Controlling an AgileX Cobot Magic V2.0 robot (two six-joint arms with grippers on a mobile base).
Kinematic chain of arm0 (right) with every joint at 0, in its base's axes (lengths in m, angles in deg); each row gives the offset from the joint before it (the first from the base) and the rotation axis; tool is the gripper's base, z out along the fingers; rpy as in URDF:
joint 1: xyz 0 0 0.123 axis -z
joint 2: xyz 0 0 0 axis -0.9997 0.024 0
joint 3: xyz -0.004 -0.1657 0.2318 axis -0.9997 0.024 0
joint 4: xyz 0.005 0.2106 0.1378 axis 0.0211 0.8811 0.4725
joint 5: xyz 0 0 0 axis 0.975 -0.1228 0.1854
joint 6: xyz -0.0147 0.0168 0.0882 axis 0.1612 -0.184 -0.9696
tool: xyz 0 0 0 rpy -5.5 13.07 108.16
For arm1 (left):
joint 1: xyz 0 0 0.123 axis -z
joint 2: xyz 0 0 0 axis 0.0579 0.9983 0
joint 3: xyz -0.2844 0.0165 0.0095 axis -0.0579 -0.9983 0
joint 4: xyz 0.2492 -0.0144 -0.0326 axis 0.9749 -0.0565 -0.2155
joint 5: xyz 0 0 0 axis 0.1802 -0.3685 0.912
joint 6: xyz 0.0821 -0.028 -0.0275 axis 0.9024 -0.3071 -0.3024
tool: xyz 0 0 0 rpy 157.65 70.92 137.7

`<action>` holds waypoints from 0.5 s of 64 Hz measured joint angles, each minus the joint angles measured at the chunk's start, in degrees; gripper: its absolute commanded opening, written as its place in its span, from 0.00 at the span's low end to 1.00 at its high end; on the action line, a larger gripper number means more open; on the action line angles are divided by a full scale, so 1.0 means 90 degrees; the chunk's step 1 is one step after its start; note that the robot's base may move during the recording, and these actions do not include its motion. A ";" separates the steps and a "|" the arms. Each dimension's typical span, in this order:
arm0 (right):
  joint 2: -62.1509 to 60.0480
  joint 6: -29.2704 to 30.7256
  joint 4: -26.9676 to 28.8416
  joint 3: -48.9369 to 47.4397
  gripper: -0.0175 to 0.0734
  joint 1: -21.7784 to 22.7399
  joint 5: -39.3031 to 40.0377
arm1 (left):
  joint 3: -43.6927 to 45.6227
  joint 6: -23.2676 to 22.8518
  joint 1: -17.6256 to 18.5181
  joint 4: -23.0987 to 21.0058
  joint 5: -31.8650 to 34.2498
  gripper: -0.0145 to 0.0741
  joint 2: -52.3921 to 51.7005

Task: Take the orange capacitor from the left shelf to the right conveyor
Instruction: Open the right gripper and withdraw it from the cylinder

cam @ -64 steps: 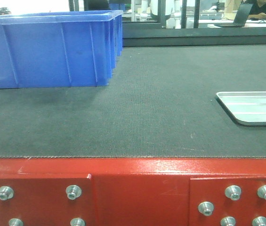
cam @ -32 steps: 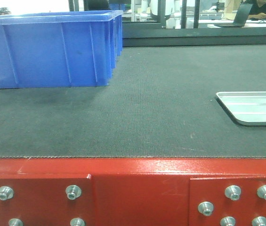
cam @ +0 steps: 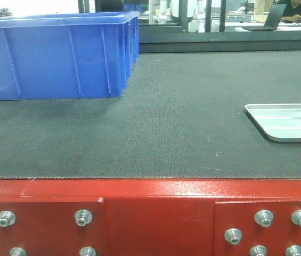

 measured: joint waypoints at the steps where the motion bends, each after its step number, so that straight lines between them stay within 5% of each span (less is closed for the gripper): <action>1: 0.0000 0.0000 -0.0004 0.0000 0.25 0.0000 0.0015 | 0.0000 0.0000 0.0000 0.0000 0.0000 0.02 0.0000; 32: 0.0000 -0.0016 -0.0043 0.0000 0.25 0.0000 0.0083 | 0.0000 0.0000 0.0000 0.0000 0.0000 0.02 0.0000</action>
